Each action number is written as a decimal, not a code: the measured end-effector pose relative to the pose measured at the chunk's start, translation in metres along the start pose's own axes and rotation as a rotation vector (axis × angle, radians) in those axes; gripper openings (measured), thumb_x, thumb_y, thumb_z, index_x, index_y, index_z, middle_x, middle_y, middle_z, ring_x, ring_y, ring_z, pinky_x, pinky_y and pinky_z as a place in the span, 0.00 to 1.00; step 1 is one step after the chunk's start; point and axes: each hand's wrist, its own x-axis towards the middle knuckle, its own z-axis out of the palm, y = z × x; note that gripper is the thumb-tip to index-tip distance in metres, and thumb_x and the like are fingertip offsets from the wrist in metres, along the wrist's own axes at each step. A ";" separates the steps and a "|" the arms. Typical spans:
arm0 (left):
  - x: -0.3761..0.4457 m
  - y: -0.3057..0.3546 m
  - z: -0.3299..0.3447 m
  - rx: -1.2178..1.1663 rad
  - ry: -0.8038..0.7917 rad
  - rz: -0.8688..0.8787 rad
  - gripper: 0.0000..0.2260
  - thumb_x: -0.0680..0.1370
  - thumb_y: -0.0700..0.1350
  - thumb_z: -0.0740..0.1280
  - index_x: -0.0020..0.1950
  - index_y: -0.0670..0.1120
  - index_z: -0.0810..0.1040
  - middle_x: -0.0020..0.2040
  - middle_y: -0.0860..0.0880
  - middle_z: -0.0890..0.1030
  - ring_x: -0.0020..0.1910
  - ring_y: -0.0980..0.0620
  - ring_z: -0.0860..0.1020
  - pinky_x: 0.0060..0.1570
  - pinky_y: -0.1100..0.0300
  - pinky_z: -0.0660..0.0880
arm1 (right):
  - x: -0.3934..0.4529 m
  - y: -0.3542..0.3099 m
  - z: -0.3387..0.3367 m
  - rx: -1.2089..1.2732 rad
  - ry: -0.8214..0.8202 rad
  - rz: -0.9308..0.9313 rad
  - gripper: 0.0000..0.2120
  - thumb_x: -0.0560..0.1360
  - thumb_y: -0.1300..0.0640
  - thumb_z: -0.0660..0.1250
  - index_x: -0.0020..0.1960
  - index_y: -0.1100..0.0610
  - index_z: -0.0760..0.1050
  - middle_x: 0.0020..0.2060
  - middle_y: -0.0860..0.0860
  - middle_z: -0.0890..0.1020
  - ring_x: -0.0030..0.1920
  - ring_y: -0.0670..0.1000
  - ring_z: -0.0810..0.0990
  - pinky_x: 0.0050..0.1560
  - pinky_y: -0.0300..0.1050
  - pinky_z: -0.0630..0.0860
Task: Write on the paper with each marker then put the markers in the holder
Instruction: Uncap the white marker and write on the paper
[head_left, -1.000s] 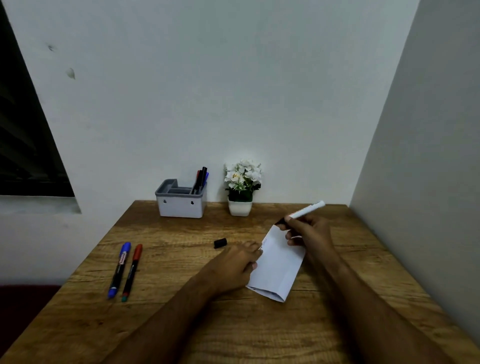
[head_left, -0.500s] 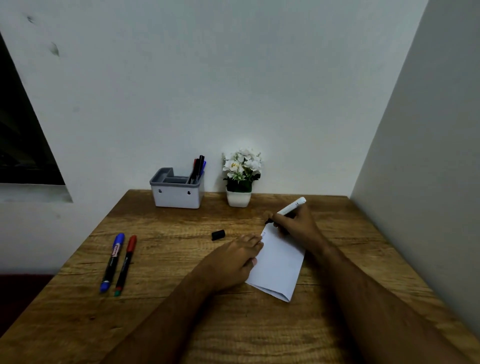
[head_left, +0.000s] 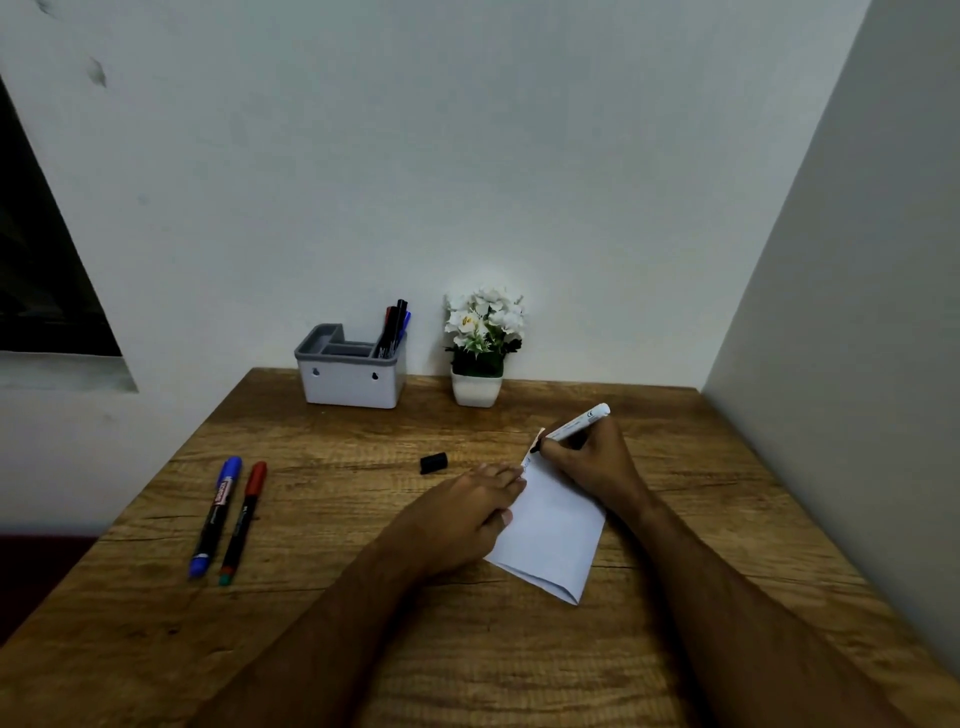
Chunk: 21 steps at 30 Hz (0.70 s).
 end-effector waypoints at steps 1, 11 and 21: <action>0.000 0.000 0.000 -0.001 0.001 0.000 0.23 0.85 0.46 0.55 0.80 0.48 0.59 0.81 0.51 0.57 0.79 0.57 0.52 0.72 0.68 0.43 | 0.000 0.000 0.000 -0.009 0.001 -0.004 0.05 0.73 0.63 0.73 0.41 0.59 0.87 0.39 0.50 0.89 0.40 0.48 0.88 0.37 0.40 0.82; 0.001 -0.003 0.003 -0.004 -0.010 -0.003 0.23 0.84 0.47 0.56 0.80 0.48 0.60 0.80 0.51 0.58 0.79 0.57 0.54 0.76 0.63 0.48 | 0.001 0.003 0.002 -0.042 -0.009 0.016 0.04 0.73 0.64 0.74 0.40 0.58 0.86 0.37 0.49 0.88 0.37 0.45 0.87 0.34 0.35 0.78; 0.001 -0.005 0.004 -0.009 0.016 0.013 0.23 0.84 0.46 0.56 0.79 0.48 0.61 0.80 0.51 0.59 0.79 0.57 0.54 0.73 0.67 0.45 | 0.003 0.005 0.002 -0.052 0.020 0.017 0.05 0.73 0.62 0.73 0.40 0.57 0.86 0.37 0.49 0.88 0.36 0.45 0.87 0.33 0.36 0.77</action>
